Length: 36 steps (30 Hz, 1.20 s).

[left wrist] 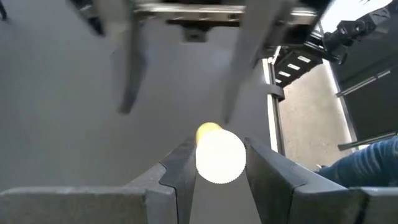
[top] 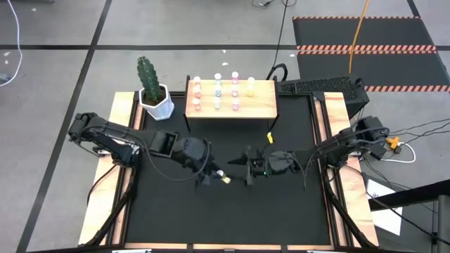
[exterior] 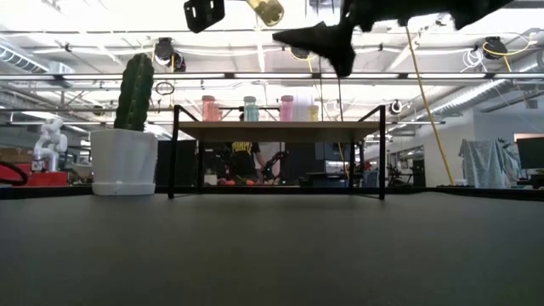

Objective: Pick and place medicine bottles onto shelf by color
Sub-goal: Put the yellow pill bottle aligned with the other yellow pill bottles on the shelf

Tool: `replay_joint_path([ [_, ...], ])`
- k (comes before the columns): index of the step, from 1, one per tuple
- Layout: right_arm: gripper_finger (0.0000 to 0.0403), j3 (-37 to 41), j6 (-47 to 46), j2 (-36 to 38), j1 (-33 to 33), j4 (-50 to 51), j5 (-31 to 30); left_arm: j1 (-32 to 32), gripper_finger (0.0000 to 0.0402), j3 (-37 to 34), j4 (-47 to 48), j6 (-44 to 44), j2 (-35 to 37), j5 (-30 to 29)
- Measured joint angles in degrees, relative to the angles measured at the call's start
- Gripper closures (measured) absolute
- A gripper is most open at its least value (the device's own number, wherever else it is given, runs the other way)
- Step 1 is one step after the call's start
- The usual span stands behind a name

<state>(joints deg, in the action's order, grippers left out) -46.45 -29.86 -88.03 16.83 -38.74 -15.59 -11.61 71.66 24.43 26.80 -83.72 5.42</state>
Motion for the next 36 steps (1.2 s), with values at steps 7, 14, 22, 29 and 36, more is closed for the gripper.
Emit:
replay_joint_path([
  [7,0.0100,0.01,-2.20,0.02,-3.94,0.00,14.10,2.79,0.0273,0.02,-0.71,-1.99,0.00,2.46],
  [14,0.0141,0.03,-2.00,0.02,-4.52,3.47,15.64,5.17,0.0273,0.02,-0.83,-2.67,0.00,5.28],
  [22,0.0198,0.03,-3.26,0.04,-5.94,3.43,15.78,6.29,0.0273,0.02,-1.24,-3.15,0.00,6.78],
  [29,0.0237,0.03,-4.67,0.04,-6.14,2.90,15.87,7.47,0.0273,0.02,-2.56,-3.69,0.13,6.76],
  [36,0.0283,0.12,-5.06,0.02,-6.14,0.34,15.78,7.86,0.0272,0.04,-2.72,-4.06,0.24,7.09],
])
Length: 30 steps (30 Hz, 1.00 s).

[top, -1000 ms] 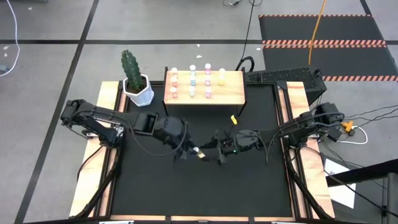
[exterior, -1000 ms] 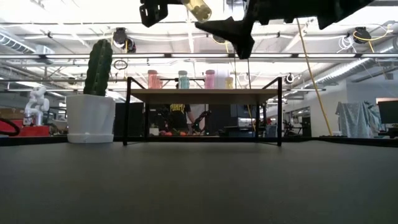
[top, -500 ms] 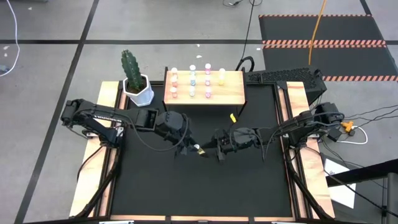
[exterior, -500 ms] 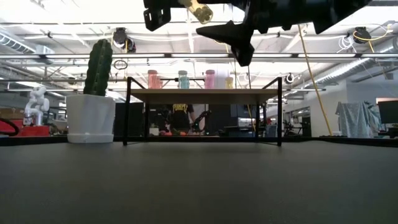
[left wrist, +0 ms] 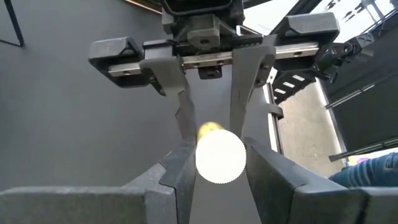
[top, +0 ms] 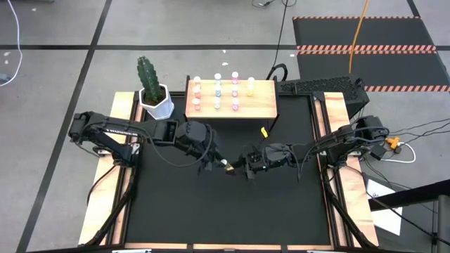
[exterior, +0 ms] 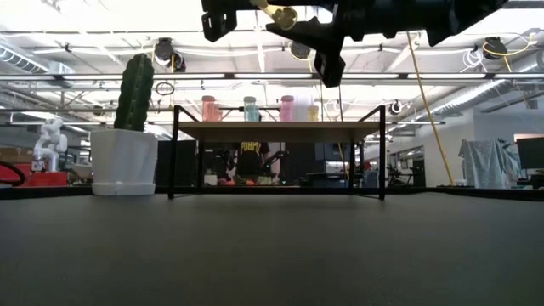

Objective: Pick and place medicine bottles onto shelf by color
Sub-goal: Put the yellow pill bottle aligned with the other yellow pill bottles on the shelf

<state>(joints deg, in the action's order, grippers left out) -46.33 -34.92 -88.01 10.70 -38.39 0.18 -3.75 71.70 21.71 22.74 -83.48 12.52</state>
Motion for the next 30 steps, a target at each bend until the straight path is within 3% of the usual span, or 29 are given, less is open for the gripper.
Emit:
replay_joint_path([
  [5,0.0305,0.70,0.14,0.04,-0.23,-2.91,0.12,0.69,0.0272,0.00,-2.64,0.39,0.01,2.82],
  [10,0.0309,4.62,-1.24,0.04,-0.88,-17.18,-0.88,2.40,0.0263,0.00,-7.85,1.40,1.42,2.32],
  [16,0.0310,9.80,3.57,0.13,-1.03,-36.04,-3.93,3.90,0.0191,-0.02,-18.10,-0.42,2.60,1.44],
  [23,0.0303,9.73,14.71,0.04,-0.98,-38.15,-6.35,2.05,0.0100,0.02,-38.45,-7.53,-2.29,0.01],
  [30,0.0306,9.73,24.88,0.04,-0.66,-43.78,-6.41,1.93,0.0086,-0.04,-40.03,-9.23,-4.54,-5.09],
])
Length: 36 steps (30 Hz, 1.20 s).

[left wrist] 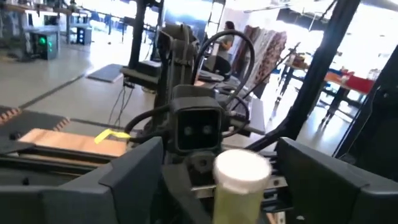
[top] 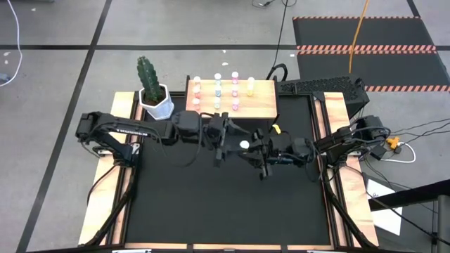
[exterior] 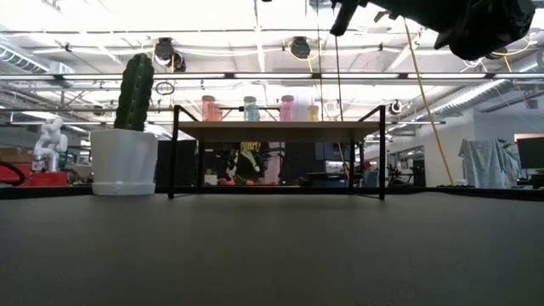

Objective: Pick and place medicine bottles onto shelf by color
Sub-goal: Put the yellow pill bottle aligned with the other yellow pill bottles on the shelf

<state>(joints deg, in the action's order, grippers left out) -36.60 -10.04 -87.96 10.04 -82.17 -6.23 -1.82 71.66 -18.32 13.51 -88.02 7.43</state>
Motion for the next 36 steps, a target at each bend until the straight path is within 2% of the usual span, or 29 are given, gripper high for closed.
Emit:
replay_joint_path([
  [4,0.0304,0.00,2.54,0.31,0.01,-0.92,0.00,0.24,0.0111,0.00,-0.48,-3.12,-0.04,0.02],
  [10,0.0303,-0.04,3.68,0.33,-0.47,-0.76,-0.08,0.51,0.0154,0.00,-0.30,-2.92,-0.01,0.01],
  [14,0.0303,-0.04,3.23,0.32,-0.66,2.17,-2.70,0.92,0.0187,0.00,0.74,-2.90,-0.01,0.10],
  [20,0.0303,-0.04,2.22,0.33,-1.02,4.07,-4.47,1.84,0.0226,0.00,7.93,-2.88,0.89,2.04],
  [22,0.0303,-0.04,2.17,0.33,-1.29,4.41,-4.58,1.99,0.0232,-0.03,10.80,-2.94,1.74,2.63],
  [36,0.0303,-0.09,-0.68,0.35,-3.21,7.88,-3.98,3.05,0.0226,-0.02,15.42,-4.78,4.41,2.59],
])
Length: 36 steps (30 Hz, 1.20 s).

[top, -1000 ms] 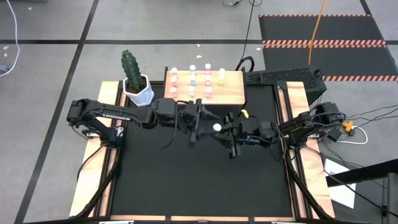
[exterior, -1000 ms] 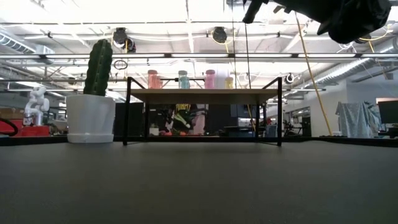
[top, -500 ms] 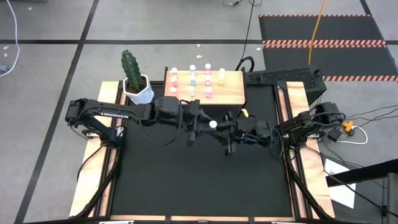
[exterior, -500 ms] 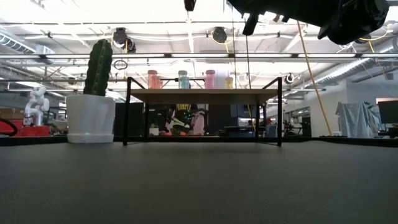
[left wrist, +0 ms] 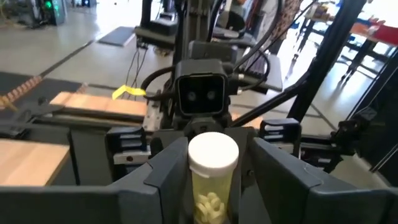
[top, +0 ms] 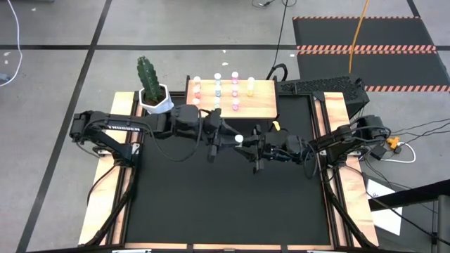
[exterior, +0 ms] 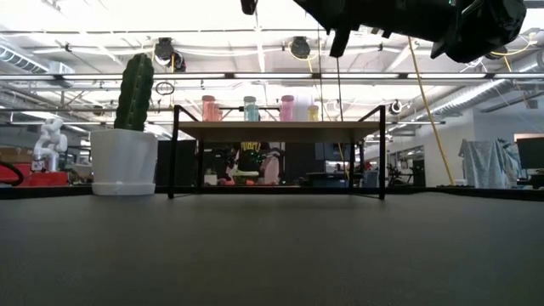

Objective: Pick and place medicine bottles onto shelf by color
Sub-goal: Put the yellow pill bottle aligned with the other yellow pill bottles on the shelf

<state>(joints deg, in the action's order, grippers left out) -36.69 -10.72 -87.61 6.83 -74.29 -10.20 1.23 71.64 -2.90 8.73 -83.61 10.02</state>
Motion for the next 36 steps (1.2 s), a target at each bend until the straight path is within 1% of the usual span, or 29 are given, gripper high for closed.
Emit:
replay_joint_path([
  [2,0.0303,0.00,-0.57,0.00,-0.03,0.84,-0.04,0.10,0.0221,0.23,1.69,0.32,0.00,-0.32],
  [4,0.0303,0.00,-0.65,-0.02,-0.03,1.25,-0.08,0.44,0.0207,2.64,7.40,-0.19,-0.07,-0.76],
  [7,0.0303,0.00,-0.82,0.54,-0.03,1.39,-0.23,1.02,0.0171,9.08,16.68,-3.73,-1.72,-1.25],
  [9,0.0303,0.02,-0.58,1.84,-0.03,3.29,-0.23,1.49,0.0144,13.83,21.75,-5.65,-3.33,-1.37],
  [13,0.0303,1.60,1.67,7.22,-0.89,8.11,-0.37,2.54,0.0098,22.26,27.23,-9.74,-7.14,-1.38],
  [16,0.0303,4.80,2.28,13.22,-1.57,9.51,-0.56,3.40,0.0082,26.92,28.41,-11.77,-10.63,0.52],
  [18,0.0303,7.23,2.40,17.08,-1.69,10.10,-0.54,3.74,0.0079,29.52,28.56,-12.66,-13.25,2.12],
  [23,0.0303,10.54,2.44,23.55,-1.67,13.88,-0.54,3.63,0.0078,33.45,28.25,-14.81,-17.95,2.45],
  [26,0.0303,10.61,2.43,24.48,-1.62,18.11,-1.85,3.68,0.0078,33.64,25.85,-14.67,-19.32,2.43],
  [30,0.0303,10.62,2.44,24.52,-1.62,20.17,-2.01,3.68,0.0080,33.73,24.06,-14.19,-19.74,2.04],
  [33,0.0303,10.62,2.44,24.49,-1.62,20.57,-2.01,3.85,0.0098,33.77,24.42,-14.00,-19.81,1.97],
  [36,0.0303,10.62,3.14,24.50,-1.64,20.63,-2.01,4.27,0.0133,33.77,24.68,-12.51,-20.11,2.08],
])
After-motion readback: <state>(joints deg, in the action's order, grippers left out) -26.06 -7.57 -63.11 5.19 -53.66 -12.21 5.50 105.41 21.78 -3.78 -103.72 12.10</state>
